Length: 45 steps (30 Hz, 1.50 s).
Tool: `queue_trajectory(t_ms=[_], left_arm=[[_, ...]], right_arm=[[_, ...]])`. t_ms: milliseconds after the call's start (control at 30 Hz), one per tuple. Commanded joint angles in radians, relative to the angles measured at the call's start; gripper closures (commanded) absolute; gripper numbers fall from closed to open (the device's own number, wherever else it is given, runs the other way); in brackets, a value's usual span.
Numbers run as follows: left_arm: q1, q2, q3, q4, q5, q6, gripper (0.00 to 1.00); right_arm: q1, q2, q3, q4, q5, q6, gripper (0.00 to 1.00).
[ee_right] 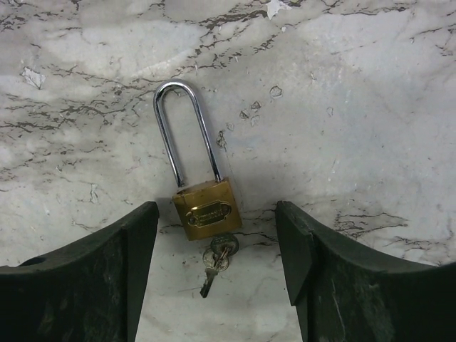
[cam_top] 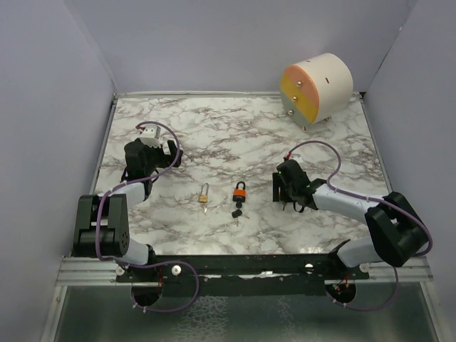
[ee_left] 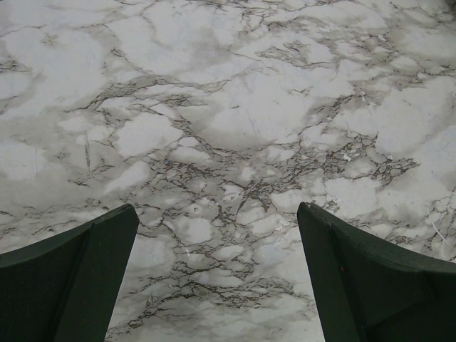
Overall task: Lock with the key
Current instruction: Pick up the lock from the center of the board.
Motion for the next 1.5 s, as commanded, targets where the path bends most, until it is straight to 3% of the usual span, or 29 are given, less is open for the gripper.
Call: queue_trajectory(t_ms=[0,600,900,1067,1467], left_arm=[[-0.006,0.008,-0.001,0.030,0.009,-0.011,0.01],[-0.005,0.023,0.001,0.030,-0.028,-0.018,0.01],[-0.005,0.026,0.002,0.028,-0.040,-0.020,0.01],[-0.005,0.027,0.004,0.024,-0.043,-0.020,0.01],[-0.005,0.037,0.010,0.018,-0.052,-0.017,0.01]], right_arm=[[0.018,0.047,0.020,0.008,0.016,0.024,0.37],[0.080,0.067,0.025,-0.054,0.028,0.087,0.57],[0.083,0.126,0.058,-0.114,0.080,0.113,0.58],[0.085,0.158,0.067,-0.123,0.085,0.127,0.50],[0.085,0.164,0.073,-0.123,0.083,0.132,0.85]])
